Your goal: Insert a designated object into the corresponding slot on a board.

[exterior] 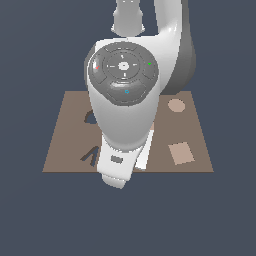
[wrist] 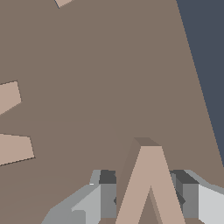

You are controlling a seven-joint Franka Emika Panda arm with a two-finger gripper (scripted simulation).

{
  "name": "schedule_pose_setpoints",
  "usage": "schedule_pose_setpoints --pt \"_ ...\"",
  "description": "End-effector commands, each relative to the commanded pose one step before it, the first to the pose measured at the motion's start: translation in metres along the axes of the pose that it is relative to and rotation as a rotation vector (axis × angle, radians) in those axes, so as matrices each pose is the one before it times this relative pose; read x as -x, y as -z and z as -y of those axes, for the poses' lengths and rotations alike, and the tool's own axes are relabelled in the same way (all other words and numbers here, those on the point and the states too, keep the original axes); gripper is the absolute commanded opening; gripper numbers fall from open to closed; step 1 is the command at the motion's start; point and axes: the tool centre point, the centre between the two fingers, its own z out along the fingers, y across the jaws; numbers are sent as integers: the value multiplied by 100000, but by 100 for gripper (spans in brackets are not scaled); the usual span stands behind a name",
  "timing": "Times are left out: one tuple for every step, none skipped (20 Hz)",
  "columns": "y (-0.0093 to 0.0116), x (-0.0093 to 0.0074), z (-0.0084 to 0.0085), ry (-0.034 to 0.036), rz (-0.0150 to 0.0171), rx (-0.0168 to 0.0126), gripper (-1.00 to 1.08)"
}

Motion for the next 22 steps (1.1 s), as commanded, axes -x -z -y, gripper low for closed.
schedule_pose_setpoints --pt "-5 -10 3 14 -10 1 -100" --pt "-4 -15 7 95 22 -1 -100" --pt "2 19 5 195 -2 0 -100" --pt "3 26 10 335 0 1 -100" --pt "4 33 15 473 0 1 -100" --pt "5 44 19 606 0 1 -100" --pt "6 53 24 741 0 1 -100" --pt "7 65 27 871 -1 2 -100" --pt "8 73 32 1008 -1 2 -100" --pt "9 82 36 1141 -1 2 -100" --pt "10 93 40 1271 -1 2 -100" --pt "11 102 44 1405 -1 3 -100" --pt "12 112 48 1536 -1 3 -100" --pt "13 122 52 1666 -1 3 -100" --pt "14 132 56 1797 -1 3 -100" --pt "15 141 60 1926 -1 3 -100" --pt "16 151 63 2054 -1 4 -100" --pt "17 160 67 2183 -1 4 -100" --pt "18 171 71 2308 -1 4 -100" --pt "19 180 74 2436 -1 4 -100" --pt "19 190 78 2560 -1 4 -100" --pt "20 200 81 2683 -1 4 -100"
